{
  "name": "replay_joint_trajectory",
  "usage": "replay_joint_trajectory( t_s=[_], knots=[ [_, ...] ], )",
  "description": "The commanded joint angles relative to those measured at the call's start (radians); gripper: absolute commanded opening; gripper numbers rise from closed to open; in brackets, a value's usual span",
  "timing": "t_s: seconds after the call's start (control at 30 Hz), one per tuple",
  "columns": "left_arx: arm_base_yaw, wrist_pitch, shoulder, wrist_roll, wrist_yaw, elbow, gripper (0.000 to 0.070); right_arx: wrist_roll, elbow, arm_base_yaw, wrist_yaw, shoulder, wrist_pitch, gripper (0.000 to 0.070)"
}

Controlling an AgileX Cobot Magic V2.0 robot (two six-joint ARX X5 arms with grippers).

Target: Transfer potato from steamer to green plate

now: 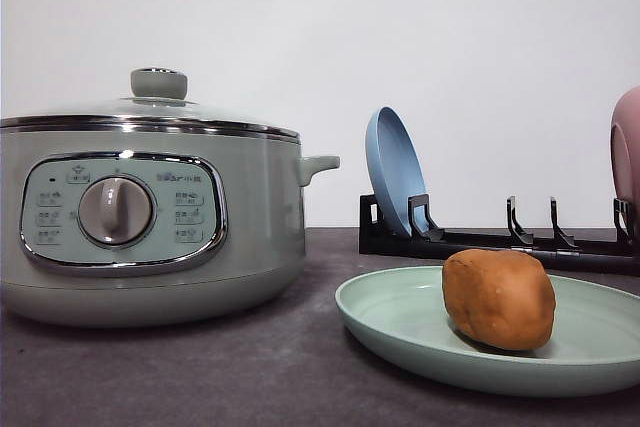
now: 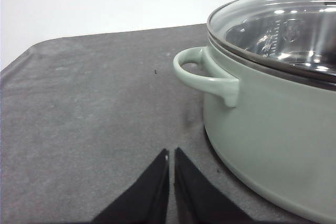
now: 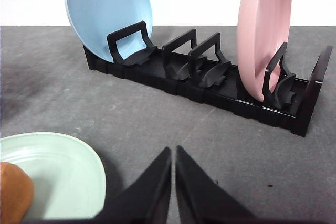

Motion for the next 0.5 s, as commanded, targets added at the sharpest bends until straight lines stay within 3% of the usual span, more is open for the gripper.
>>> replay_joint_trajectory(
  t_s=[0.0, 0.47],
  knots=[
    [0.002, -0.009, -0.002, -0.002, 0.001, -0.019, 0.001, 0.01, -0.005, 0.0, 0.0, -0.002, 0.001, 0.0001],
    [0.002, -0.009, -0.002, -0.002, 0.001, -0.019, 0.001, 0.01, -0.005, 0.0, -0.001, -0.002, 0.001, 0.0001]
  ],
)
